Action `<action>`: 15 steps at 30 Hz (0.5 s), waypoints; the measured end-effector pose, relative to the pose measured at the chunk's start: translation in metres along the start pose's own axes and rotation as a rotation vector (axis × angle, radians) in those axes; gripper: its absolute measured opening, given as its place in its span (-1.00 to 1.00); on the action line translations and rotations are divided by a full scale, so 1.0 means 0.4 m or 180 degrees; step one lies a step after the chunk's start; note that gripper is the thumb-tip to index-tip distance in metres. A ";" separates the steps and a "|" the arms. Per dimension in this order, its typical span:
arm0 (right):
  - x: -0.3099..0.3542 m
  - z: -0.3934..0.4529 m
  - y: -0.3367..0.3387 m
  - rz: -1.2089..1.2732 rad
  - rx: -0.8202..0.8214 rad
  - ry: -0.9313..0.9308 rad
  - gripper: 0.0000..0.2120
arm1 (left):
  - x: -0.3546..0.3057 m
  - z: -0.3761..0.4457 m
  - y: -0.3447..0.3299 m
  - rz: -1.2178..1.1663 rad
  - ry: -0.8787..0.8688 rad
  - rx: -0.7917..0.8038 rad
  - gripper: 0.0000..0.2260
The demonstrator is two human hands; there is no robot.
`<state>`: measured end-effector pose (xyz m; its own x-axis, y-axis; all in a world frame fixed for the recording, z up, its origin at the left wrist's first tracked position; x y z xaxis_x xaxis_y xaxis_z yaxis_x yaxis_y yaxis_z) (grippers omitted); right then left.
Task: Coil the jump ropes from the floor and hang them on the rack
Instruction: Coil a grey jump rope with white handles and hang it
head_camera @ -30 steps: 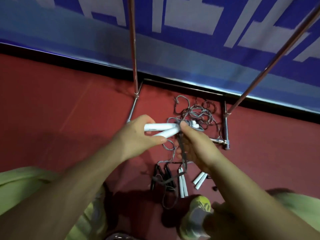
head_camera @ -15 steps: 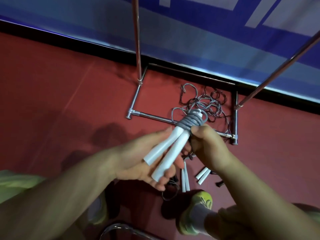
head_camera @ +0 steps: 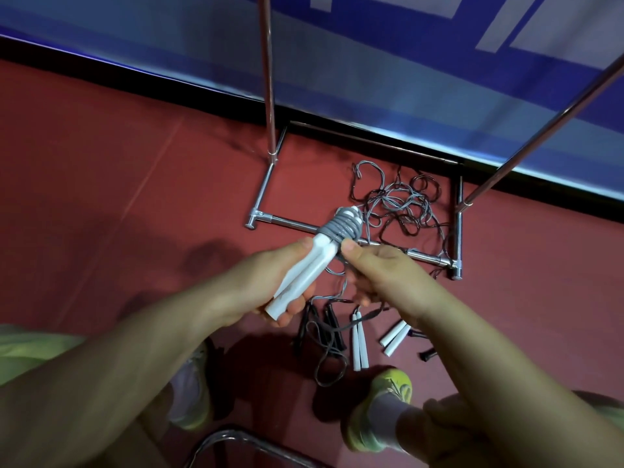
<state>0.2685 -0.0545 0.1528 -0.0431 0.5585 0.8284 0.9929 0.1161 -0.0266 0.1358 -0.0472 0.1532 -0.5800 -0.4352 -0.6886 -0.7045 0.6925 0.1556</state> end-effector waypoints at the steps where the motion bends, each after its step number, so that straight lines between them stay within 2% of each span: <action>1: 0.001 0.000 0.008 -0.0253 -0.0122 0.0061 -0.50 | -0.001 0.001 -0.002 0.0003 -0.0004 0.0017 -0.52; 3: 0.002 0.000 0.019 -0.0746 -0.0308 0.0123 -0.46 | 0.000 0.007 0.004 0.0013 0.0006 -0.0053 -0.53; 5: 0.007 -0.003 0.016 -0.0862 -0.0330 0.0170 -0.48 | 0.002 0.012 0.015 0.0287 0.0007 -0.0223 -0.52; 8: 0.001 -0.012 -0.018 -0.0348 0.0021 0.0041 -0.50 | 0.004 0.017 0.047 0.1291 -0.0044 -0.0528 -0.53; 10: -0.013 -0.020 -0.038 0.0018 0.0292 -0.0212 -0.49 | 0.003 0.013 0.062 0.1674 -0.0126 -0.0610 -0.53; 15: -0.035 -0.020 -0.058 0.0634 0.0559 -0.0474 -0.23 | -0.021 0.004 0.084 0.2411 -0.0271 -0.0983 -0.57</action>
<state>0.2472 -0.0716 0.1464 0.1218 0.6972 0.7064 0.9496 0.1253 -0.2873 0.1176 -0.0194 0.1633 -0.9192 0.1401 -0.3681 -0.2226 0.5862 0.7790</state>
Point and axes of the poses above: each hand's wrist, its own z-axis towards the middle knuckle, its own y-axis out of the back of the hand, x = y × z, the point moved 9 cm from there along z, towards the middle knuckle, and after that the axes turned 11 degrees about z, right-handed, at the moved point
